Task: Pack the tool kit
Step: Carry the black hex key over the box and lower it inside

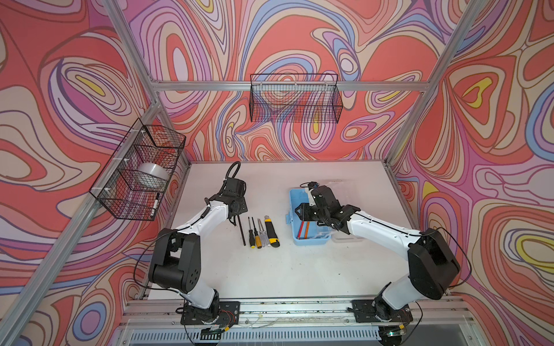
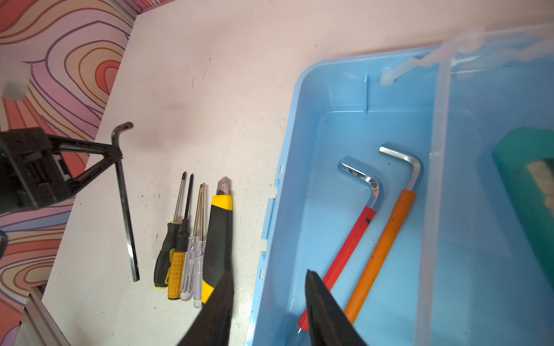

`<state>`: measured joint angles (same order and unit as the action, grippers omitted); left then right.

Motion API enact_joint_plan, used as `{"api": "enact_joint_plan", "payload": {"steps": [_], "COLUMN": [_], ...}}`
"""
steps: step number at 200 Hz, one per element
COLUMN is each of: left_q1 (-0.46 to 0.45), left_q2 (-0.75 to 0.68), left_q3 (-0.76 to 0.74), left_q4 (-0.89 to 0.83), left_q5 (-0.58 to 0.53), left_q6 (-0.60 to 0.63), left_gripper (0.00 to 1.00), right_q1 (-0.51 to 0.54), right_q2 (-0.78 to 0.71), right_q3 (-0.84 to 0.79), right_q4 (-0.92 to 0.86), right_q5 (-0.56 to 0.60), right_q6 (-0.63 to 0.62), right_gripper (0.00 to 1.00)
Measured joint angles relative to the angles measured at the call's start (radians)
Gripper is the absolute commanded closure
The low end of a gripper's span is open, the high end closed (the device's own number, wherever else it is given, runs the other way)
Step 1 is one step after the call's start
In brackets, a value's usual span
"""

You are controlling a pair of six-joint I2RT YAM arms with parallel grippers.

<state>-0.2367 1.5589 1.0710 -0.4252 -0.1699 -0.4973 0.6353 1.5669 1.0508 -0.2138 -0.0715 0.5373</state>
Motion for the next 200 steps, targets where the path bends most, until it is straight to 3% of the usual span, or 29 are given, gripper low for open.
{"api": "enact_joint_plan", "payload": {"steps": [45,98,146,200], "left_q1": [-0.06,-0.237,-0.334,-0.406], "left_q2": [-0.1,-0.101,0.016,0.21], "left_q3": [0.015,0.122,0.237,0.381], "left_q4": [-0.014,0.001,0.098,0.119], "left_q5": [0.075,0.182,0.291,0.298], "left_q6": [-0.024,-0.105,-0.195,-0.211], "left_gripper": [1.0,1.0,1.0,1.0], "right_q1": [-0.01,-0.057,-0.087,-0.098], "right_q2": [-0.018,-0.169,-0.269,-0.309], "right_q3": [-0.004,-0.051,-0.073,-0.09], "right_q4": [-0.001,-0.002,-0.021,-0.047], "right_q5": [0.006,0.039,0.073,0.095], "right_q6": [0.008,0.019,0.018,0.013], "right_gripper": [0.59,0.58,0.58,0.58]}}
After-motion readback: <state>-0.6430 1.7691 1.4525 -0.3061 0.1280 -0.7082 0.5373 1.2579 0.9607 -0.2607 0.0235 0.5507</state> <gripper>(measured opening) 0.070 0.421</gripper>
